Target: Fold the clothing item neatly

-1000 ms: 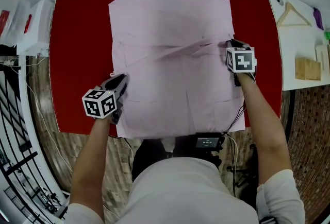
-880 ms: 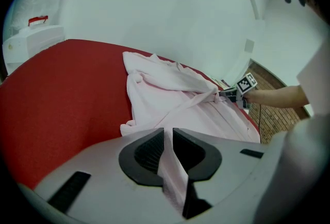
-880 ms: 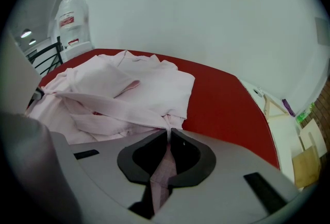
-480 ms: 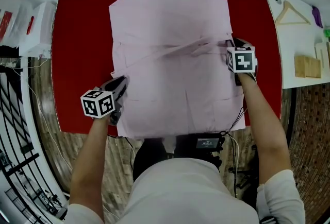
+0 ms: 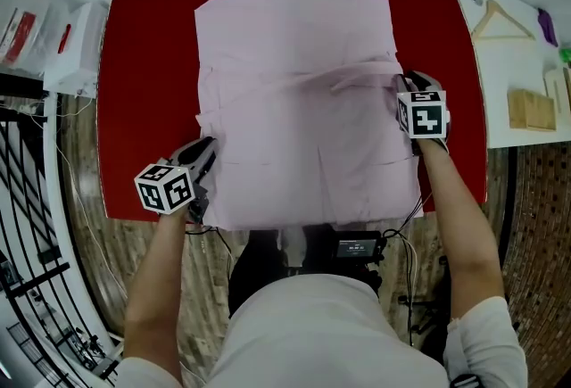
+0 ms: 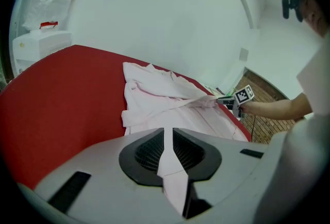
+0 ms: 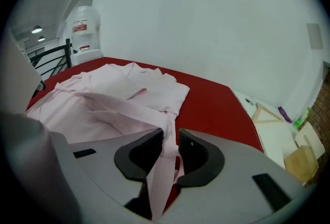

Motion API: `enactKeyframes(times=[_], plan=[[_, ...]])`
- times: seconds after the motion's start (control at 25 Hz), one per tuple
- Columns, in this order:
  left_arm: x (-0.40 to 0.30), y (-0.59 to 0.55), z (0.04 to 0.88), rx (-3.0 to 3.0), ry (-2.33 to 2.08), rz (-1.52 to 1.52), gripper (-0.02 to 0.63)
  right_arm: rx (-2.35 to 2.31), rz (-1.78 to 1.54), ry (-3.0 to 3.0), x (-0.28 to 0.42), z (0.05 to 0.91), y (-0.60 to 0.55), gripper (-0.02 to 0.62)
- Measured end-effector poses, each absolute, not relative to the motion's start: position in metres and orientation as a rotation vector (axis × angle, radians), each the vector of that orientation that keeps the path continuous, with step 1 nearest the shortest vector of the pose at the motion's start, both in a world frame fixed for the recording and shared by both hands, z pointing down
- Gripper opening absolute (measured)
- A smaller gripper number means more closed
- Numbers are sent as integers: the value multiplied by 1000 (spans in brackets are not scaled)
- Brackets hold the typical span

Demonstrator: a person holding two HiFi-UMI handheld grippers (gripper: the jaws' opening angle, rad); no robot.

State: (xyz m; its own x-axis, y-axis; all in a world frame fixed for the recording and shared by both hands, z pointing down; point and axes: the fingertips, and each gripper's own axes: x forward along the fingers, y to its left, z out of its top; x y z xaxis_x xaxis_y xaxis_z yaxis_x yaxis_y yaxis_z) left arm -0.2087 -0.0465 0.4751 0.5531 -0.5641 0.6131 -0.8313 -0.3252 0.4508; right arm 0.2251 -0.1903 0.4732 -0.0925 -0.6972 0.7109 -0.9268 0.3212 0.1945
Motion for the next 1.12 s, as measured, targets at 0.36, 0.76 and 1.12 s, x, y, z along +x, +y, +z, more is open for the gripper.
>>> enactKeyframes(times=[0.36,0.76,1.12], plan=[[-201,-12,458,2094,-1065,398,55,1418,430,-1775,238,487,-157,211],[-209,28,461,2121,-1001,385,55,1525,481,-1652,266,486,-110,213],[-206,63,436,2131,-866,145,6,1649,571,-1812,251,456,-51,212]])
